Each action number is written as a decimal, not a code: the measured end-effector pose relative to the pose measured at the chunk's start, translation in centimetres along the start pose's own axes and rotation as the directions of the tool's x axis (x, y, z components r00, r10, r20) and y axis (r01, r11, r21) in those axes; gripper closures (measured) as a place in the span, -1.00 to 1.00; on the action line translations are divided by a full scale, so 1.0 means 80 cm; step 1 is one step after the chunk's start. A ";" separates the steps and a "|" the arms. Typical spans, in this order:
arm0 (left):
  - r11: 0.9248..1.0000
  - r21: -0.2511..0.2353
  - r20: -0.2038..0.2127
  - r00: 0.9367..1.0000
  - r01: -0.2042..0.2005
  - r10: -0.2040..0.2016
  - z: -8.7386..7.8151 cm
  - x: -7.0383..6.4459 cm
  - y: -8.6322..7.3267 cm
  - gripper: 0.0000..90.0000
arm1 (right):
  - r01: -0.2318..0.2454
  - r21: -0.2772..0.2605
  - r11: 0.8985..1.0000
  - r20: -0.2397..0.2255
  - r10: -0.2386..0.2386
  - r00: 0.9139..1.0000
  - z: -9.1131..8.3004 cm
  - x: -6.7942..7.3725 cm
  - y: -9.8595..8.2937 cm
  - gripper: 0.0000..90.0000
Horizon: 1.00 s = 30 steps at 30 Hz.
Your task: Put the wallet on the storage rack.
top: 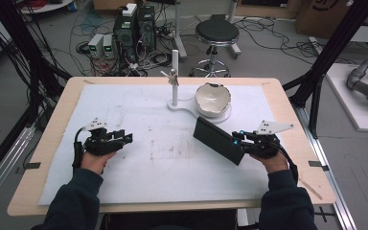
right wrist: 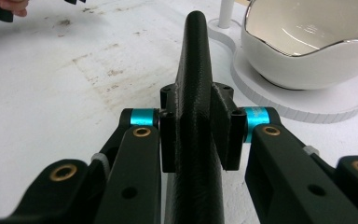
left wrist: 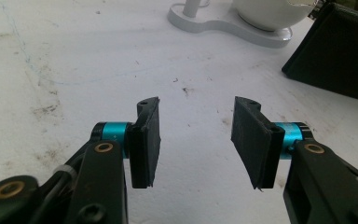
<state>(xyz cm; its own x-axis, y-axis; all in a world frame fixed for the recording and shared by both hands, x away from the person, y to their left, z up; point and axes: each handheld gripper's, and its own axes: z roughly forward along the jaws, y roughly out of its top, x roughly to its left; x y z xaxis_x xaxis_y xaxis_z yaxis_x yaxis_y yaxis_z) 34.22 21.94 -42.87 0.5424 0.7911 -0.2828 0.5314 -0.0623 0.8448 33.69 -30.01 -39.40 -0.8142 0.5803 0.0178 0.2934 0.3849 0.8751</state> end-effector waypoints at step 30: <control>1.000 0.001 0.004 1.000 -0.002 0.002 0.000 0.001 -0.001 0.15 | 0.001 0.154 0.988 0.015 -0.003 1.000 0.037 0.005 -0.038 -0.32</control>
<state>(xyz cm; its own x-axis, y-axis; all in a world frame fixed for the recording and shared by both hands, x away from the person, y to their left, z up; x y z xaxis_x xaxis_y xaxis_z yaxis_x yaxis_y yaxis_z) 34.24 22.02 -42.92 0.5462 0.7884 -0.2832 0.5307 -0.0642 0.8451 33.94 -28.85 -43.50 -0.8074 0.5899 0.0074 0.3663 0.4915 0.7901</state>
